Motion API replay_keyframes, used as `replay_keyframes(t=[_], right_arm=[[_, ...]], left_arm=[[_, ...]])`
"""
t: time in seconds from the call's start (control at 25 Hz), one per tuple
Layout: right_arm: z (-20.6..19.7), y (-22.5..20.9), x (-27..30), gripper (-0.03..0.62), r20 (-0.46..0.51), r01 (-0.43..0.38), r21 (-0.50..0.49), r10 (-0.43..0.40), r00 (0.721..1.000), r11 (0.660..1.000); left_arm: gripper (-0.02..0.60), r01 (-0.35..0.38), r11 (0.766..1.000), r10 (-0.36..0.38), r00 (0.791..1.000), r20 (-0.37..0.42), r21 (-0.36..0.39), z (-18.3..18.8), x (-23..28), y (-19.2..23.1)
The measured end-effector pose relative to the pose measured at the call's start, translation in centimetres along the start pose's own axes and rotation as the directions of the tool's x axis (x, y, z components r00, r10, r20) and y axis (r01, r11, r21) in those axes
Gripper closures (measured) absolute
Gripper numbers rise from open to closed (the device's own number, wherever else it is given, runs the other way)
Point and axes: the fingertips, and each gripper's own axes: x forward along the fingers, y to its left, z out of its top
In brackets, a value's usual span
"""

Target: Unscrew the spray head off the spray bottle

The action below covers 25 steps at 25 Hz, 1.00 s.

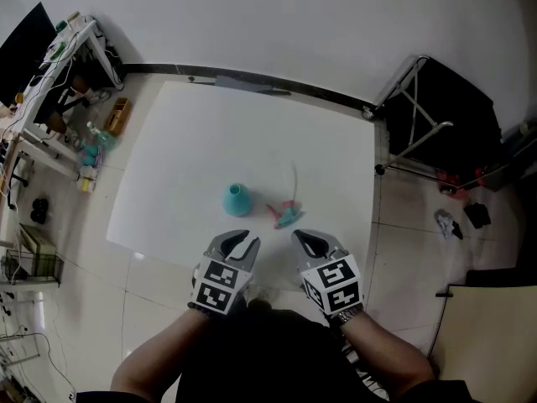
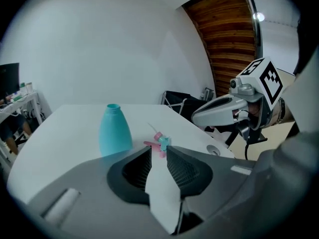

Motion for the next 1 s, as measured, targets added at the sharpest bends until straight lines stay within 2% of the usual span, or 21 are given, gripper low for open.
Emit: replay_keyframes(t=[0.12,0.44,0.68,1.0], right_arm=[[-0.3,-0.7,0.1,0.602,-0.016,0.018,0.01,-0.017,1.0,1.0],[-1.4,-1.7,0.5,0.602,-0.063,0.03,0.022,-0.029,0.998,0.999],[-2.1,-2.2,1.5,0.565,-0.101,0.006,0.025,-0.003,0.995,1.0],[-2.8,-2.9,2.0,0.563,-0.121,0.009,0.056,-0.002,0.993,0.998]], left_arm=[[0.445,0.041,0.999,-0.041,0.999,-0.017,0.025,0.0,1.3,-0.8],[0.423,0.115,0.991,-0.109,0.991,-0.078,0.07,-0.9,4.5,-2.4],[0.414,0.13,0.986,-0.115,0.983,-0.141,0.104,-1.9,6.7,-2.7],[0.41,0.138,0.976,-0.096,0.967,-0.237,0.167,-3.1,9.2,-2.7]])
